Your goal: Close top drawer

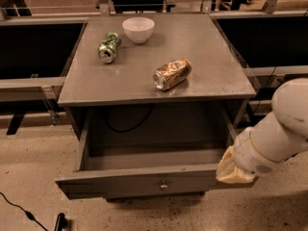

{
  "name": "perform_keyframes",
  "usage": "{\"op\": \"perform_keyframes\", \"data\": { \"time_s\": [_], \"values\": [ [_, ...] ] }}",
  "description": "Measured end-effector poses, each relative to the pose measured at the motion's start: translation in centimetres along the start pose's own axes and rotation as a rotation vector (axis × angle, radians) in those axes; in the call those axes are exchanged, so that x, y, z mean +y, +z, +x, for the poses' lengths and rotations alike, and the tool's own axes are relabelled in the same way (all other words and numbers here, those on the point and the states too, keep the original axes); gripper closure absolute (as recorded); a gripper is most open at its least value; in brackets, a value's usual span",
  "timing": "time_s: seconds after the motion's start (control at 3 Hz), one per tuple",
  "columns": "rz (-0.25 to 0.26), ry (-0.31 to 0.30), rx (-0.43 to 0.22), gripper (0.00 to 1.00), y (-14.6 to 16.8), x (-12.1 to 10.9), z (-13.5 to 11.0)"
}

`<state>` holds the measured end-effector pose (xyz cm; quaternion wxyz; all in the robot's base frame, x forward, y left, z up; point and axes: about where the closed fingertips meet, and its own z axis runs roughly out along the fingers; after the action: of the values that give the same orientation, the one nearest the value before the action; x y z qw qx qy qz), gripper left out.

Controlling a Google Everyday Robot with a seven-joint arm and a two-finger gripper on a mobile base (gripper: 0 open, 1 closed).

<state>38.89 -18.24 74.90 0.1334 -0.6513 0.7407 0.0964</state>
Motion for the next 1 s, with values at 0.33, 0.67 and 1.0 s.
{"op": "perform_keyframes", "data": {
  "time_s": [0.33,0.67,1.0],
  "values": [
    [-0.091,-0.030,-0.003,0.99,4.9,2.2,1.3],
    [-0.122,-0.048,0.004,0.77,7.0,3.1,1.8],
    [-0.103,-0.041,-0.006,0.54,9.1,2.2,1.6]
  ]
}}
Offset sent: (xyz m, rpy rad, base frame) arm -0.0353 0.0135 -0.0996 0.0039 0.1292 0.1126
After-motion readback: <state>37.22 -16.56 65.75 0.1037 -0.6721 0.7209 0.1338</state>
